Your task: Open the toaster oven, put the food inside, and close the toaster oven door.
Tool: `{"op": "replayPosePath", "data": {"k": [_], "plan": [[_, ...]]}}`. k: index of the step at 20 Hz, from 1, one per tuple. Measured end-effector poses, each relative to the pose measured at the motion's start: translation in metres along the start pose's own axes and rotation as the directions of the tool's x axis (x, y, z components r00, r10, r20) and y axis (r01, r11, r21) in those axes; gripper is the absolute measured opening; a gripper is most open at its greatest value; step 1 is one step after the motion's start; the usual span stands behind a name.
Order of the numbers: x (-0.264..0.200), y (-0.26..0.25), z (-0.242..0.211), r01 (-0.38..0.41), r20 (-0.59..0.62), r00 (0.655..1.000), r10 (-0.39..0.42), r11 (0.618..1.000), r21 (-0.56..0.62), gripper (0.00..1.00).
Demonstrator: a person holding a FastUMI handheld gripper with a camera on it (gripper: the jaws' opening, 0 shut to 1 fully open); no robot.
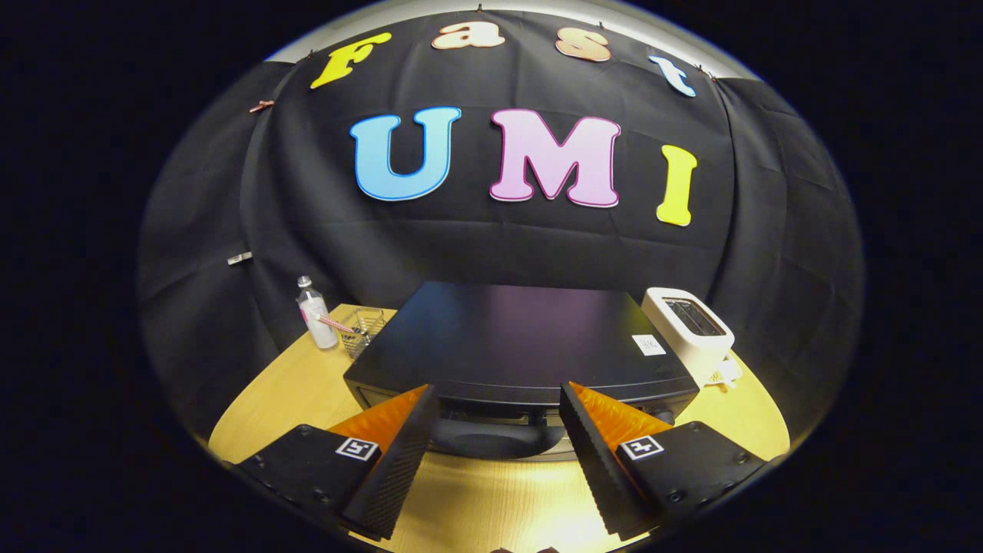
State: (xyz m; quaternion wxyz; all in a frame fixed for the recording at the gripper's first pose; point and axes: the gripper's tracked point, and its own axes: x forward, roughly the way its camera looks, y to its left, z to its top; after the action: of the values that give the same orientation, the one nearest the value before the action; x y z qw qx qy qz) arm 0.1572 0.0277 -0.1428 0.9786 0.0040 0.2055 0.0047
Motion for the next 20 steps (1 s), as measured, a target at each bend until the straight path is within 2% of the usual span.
{"op": "replayPosePath", "data": {"k": [4,10,14,20], "plan": [[0.014,-0.004,-0.022,0.013,-0.070,0.997,-0.011,0.999,0.035,0.98],[0.014,-0.001,-0.021,0.028,-0.026,0.999,-0.026,0.999,0.046,1.00],[0.004,-0.001,-0.028,0.007,-0.038,0.999,-0.006,0.999,0.041,1.00],[-0.022,-0.001,-0.054,0.022,-0.071,0.997,-0.019,0.999,0.039,0.97]]}}
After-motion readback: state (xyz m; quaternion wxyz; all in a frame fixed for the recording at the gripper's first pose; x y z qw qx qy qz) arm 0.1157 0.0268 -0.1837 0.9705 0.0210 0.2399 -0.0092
